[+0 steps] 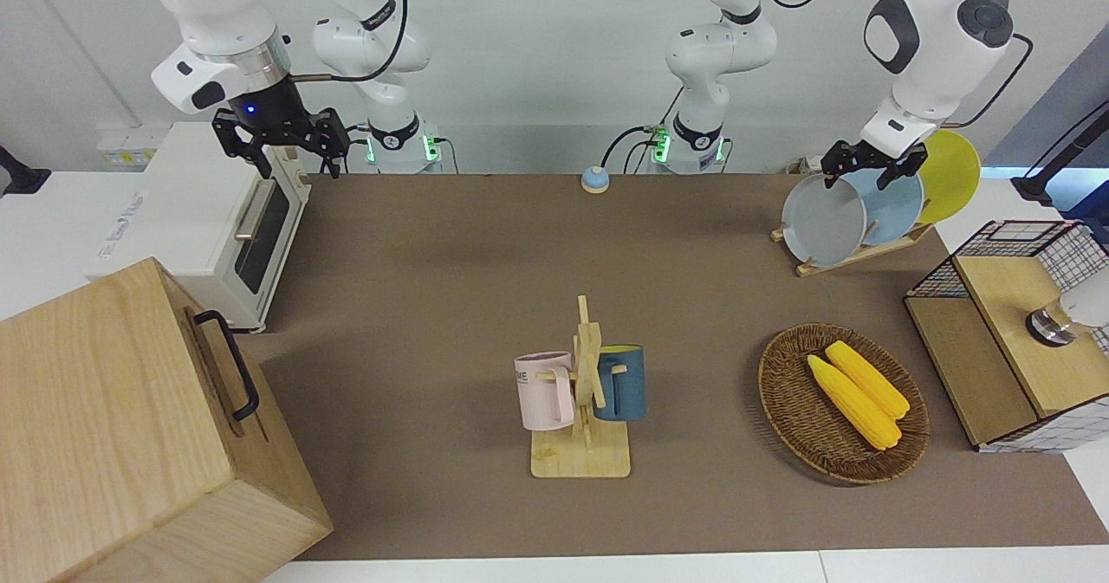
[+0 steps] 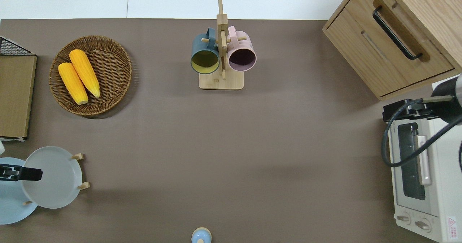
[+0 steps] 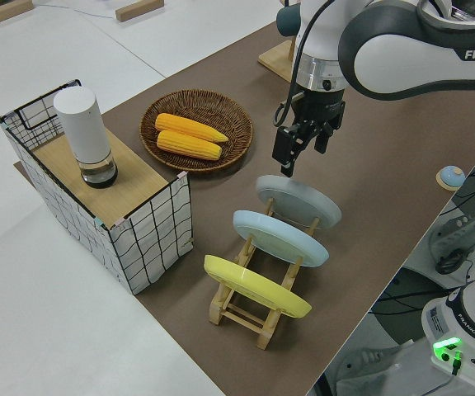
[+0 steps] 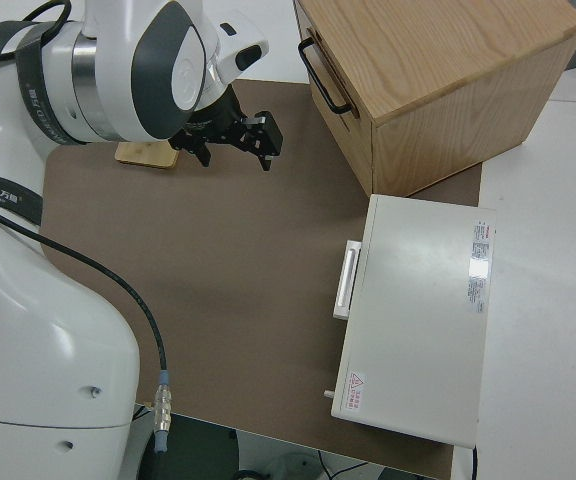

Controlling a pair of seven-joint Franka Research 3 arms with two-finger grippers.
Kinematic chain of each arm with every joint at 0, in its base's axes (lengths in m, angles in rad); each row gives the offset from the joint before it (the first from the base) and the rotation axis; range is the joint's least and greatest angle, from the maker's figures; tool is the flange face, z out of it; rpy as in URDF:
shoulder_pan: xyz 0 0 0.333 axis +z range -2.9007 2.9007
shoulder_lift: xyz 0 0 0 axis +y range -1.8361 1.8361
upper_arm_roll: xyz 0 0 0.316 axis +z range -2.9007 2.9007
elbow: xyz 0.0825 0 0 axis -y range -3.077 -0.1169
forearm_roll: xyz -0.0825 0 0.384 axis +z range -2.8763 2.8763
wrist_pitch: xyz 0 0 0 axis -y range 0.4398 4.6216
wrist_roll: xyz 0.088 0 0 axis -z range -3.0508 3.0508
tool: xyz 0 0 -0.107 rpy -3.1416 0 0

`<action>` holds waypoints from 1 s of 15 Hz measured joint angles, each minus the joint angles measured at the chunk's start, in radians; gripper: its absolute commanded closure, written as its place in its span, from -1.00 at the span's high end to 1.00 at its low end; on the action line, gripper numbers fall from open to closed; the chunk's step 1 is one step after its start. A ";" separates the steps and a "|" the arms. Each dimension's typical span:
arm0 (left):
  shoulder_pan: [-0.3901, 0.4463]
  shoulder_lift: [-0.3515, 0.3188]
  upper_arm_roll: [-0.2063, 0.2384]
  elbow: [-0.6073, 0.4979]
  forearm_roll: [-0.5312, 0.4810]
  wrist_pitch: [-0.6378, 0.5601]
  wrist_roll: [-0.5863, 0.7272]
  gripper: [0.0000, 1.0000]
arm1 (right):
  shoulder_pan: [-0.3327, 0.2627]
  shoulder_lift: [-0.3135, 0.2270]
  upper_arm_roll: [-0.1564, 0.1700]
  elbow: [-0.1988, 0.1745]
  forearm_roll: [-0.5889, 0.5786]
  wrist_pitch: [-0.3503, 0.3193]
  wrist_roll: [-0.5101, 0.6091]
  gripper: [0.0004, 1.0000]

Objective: Pick gray plate from low plate rack and place it on table with left arm

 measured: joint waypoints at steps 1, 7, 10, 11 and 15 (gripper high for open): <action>0.000 0.000 0.002 -0.015 0.000 0.012 0.000 1.00 | 0.000 0.000 0.000 0.000 0.000 0.000 0.000 0.97; 0.016 0.000 0.005 -0.098 0.005 0.125 0.000 0.99 | 0.000 0.000 0.000 0.000 0.000 0.000 0.000 0.97; 0.023 0.000 0.005 -0.124 0.005 0.159 0.000 0.99 | 0.000 0.000 0.000 0.000 0.000 0.000 0.000 0.97; 0.024 0.000 0.005 -0.130 0.006 0.167 0.000 0.98 | 0.000 0.000 0.000 0.000 0.000 0.000 0.000 0.97; 0.024 0.000 0.005 -0.150 0.007 0.189 0.000 0.95 | 0.000 0.000 0.000 0.000 0.000 0.000 0.000 0.97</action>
